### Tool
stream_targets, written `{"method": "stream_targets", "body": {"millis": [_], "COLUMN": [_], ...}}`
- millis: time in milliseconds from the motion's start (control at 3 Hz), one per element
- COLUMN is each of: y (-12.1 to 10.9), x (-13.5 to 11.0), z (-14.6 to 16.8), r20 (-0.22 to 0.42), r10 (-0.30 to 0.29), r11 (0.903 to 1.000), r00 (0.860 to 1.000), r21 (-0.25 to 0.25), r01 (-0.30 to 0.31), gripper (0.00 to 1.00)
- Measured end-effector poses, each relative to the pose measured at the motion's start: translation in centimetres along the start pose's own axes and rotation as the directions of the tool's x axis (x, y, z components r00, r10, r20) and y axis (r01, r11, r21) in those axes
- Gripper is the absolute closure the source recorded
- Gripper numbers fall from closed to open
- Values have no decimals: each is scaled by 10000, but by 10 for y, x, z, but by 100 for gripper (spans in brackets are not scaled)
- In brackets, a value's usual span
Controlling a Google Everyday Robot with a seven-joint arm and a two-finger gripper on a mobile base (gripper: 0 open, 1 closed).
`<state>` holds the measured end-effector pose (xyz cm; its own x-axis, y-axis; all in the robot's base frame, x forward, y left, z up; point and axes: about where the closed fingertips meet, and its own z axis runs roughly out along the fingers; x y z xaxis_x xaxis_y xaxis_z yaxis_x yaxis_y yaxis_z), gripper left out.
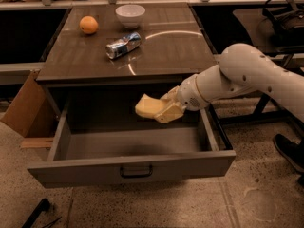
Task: Place sponge into top drawer
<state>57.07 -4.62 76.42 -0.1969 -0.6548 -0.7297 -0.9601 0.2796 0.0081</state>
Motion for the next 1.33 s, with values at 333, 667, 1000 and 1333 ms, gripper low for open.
{"method": "stream_targets", "body": {"millis": [333, 667, 1000, 1333], "y": [0, -9, -21, -35], "x": [0, 14, 32, 49], "z": [0, 11, 28, 44], "r20": [0, -79, -220, -373], "r10": [0, -134, -368, -478], "r11": [10000, 9999, 9991, 9978], "r00": [10000, 9999, 9991, 9982], "r21": [-1, 87, 180, 439], "r01": [0, 135, 372, 494], "gripper": [100, 100, 100, 100]}}
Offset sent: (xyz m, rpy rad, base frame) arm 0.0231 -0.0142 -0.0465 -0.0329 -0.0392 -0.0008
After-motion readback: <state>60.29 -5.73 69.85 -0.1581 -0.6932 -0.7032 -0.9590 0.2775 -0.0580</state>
